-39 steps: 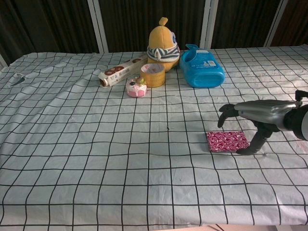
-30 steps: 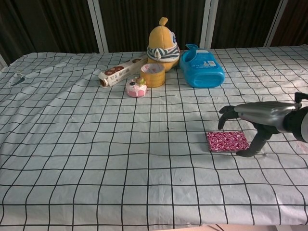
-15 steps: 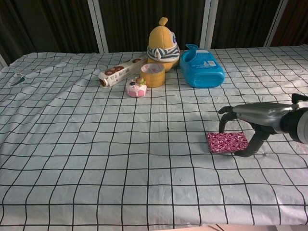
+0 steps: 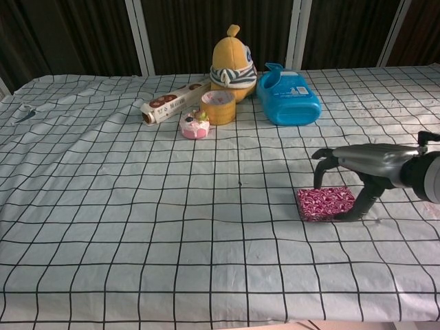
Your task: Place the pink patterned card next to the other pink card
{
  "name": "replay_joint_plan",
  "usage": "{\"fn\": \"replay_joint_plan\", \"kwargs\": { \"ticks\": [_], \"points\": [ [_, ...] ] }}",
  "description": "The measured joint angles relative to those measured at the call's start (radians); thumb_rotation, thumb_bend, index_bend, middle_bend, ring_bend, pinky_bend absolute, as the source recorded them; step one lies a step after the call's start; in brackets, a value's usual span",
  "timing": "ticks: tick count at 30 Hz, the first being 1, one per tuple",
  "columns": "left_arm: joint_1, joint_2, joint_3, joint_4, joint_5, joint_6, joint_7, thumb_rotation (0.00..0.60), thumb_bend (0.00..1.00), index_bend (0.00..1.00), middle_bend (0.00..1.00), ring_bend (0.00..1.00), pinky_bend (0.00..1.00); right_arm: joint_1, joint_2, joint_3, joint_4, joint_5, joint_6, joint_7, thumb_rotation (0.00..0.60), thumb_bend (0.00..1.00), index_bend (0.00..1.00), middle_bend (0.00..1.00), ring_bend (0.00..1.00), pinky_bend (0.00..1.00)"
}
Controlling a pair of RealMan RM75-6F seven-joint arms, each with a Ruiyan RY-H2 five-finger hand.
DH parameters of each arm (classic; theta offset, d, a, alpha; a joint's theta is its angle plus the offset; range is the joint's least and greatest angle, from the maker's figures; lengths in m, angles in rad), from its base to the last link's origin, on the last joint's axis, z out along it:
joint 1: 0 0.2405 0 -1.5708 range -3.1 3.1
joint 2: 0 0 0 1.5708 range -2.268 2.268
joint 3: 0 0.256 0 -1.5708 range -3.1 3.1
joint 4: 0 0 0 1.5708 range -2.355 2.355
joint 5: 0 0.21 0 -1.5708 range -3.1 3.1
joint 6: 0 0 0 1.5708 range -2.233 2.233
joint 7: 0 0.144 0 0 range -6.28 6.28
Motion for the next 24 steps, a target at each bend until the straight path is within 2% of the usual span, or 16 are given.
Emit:
{"fn": "replay_joint_plan", "kwargs": {
  "ticks": [11, 17, 24],
  "points": [
    [0.001, -0.003, -0.001, 0.000, -0.002, -0.002, 0.006, 0.600, 0.43, 0.00, 0.07, 0.00, 0.00, -0.023, 0.057, 0.025, 0.006, -0.026, 0.042, 0.056, 0.600, 0.20, 0.43, 0.00, 0.00, 0.00],
    [-0.002, -0.005, -0.002, -0.005, -0.006, -0.011, 0.016, 0.600, 0.43, 0.00, 0.07, 0.00, 0.00, -0.033, 0.056, 0.028, 0.104, 0.007, 0.032, 0.070, 0.600, 0.20, 0.43, 0.00, 0.00, 0.00],
    [-0.011, -0.006, -0.006, -0.011, -0.019, -0.032, 0.023, 0.600, 0.43, 0.00, 0.07, 0.00, 0.00, -0.044, 0.035, 0.031, 0.276, 0.047, -0.072, 0.142, 0.600, 0.20, 0.35, 0.00, 0.00, 0.00]
  ]
}}
